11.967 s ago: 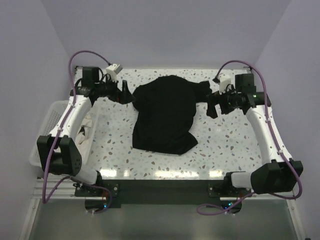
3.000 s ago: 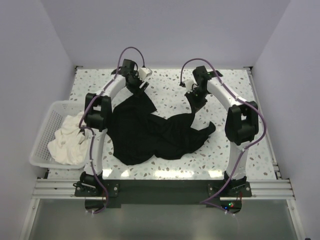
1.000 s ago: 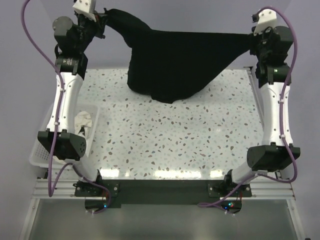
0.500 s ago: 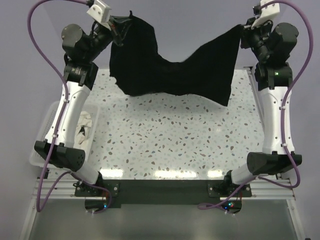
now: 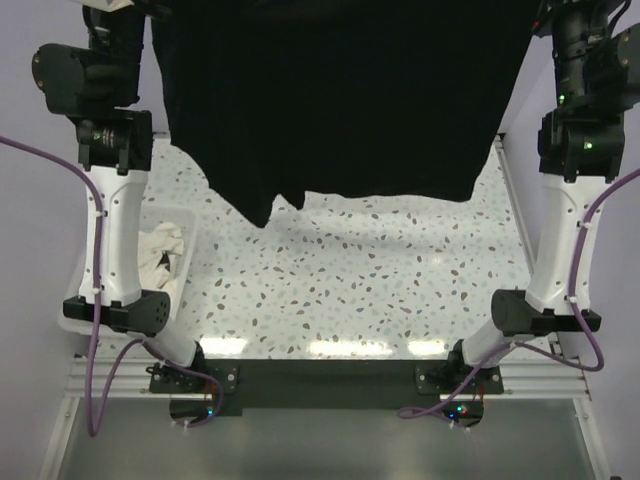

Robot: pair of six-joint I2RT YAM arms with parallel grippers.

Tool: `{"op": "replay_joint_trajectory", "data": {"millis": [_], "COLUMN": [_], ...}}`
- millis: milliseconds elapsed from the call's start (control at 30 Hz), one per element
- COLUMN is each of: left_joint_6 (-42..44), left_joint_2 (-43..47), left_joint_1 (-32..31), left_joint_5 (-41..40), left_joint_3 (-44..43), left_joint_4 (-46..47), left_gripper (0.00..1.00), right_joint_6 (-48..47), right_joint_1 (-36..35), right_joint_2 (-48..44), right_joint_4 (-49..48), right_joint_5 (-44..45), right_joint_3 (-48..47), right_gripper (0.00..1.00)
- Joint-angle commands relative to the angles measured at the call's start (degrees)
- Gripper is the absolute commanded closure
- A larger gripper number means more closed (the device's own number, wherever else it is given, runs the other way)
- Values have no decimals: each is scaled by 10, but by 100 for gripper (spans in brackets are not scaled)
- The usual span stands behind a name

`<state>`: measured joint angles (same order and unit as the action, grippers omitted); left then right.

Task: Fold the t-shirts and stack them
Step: Flatten the tshirt out

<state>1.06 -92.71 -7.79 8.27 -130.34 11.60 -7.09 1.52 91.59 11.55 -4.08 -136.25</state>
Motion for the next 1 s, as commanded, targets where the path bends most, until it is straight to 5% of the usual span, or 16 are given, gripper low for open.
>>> {"op": "replay_joint_trajectory", "data": {"millis": [0, 633, 967], "left_joint_6": [-6, 83, 75], "left_joint_2": [-31, 113, 262], "left_joint_1": [-3, 6, 6], "left_joint_5": [36, -24, 42], "left_joint_3": [-5, 165, 264], "left_joint_4": [21, 30, 26], "left_gripper": [100, 100, 100], "right_joint_6": [41, -47, -82], "right_joint_1": [-4, -3, -3], "right_joint_2": [49, -69, -227], "right_joint_4": [-19, -60, -106], "right_joint_5": [-9, 30, 39], "right_joint_3": [-35, 98, 239], "right_gripper": [100, 100, 100]}}
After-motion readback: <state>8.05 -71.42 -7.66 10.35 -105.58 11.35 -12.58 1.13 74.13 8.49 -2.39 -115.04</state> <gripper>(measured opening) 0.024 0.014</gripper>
